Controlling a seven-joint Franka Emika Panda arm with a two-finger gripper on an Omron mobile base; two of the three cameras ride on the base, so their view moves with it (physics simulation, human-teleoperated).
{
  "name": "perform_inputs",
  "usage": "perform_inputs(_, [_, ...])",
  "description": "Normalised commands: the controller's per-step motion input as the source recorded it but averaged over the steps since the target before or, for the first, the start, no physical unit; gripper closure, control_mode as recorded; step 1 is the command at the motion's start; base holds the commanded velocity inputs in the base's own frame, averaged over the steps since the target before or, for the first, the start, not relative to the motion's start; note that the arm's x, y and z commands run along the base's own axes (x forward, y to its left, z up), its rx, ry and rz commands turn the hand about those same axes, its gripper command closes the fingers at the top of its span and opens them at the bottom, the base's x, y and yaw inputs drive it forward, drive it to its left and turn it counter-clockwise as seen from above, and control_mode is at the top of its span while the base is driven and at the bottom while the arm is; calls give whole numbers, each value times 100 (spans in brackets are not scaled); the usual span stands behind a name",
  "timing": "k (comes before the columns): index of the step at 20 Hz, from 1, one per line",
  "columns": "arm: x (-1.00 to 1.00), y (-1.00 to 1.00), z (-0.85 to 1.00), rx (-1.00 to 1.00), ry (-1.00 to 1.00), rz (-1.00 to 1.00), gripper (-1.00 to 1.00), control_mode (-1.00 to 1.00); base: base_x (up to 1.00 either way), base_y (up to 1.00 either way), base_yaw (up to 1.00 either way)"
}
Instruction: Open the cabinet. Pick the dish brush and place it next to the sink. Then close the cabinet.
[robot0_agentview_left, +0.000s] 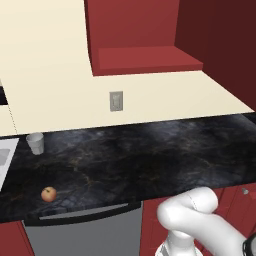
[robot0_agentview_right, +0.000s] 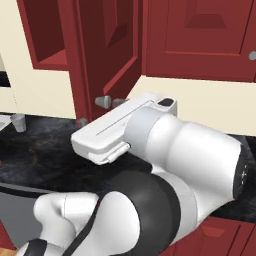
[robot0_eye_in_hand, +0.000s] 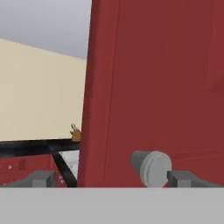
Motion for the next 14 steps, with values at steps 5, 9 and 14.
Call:
perform_inputs(5, [50, -9, 0, 1, 0, 10, -100, -100, 0, 0, 0])
perform_inputs(9, [72, -1, -4, 1, 0, 5, -100, -100, 0, 0, 0])
perform_inputs(14, [34, 5, -1, 3, 0, 3, -100, -100, 0, 0, 0])
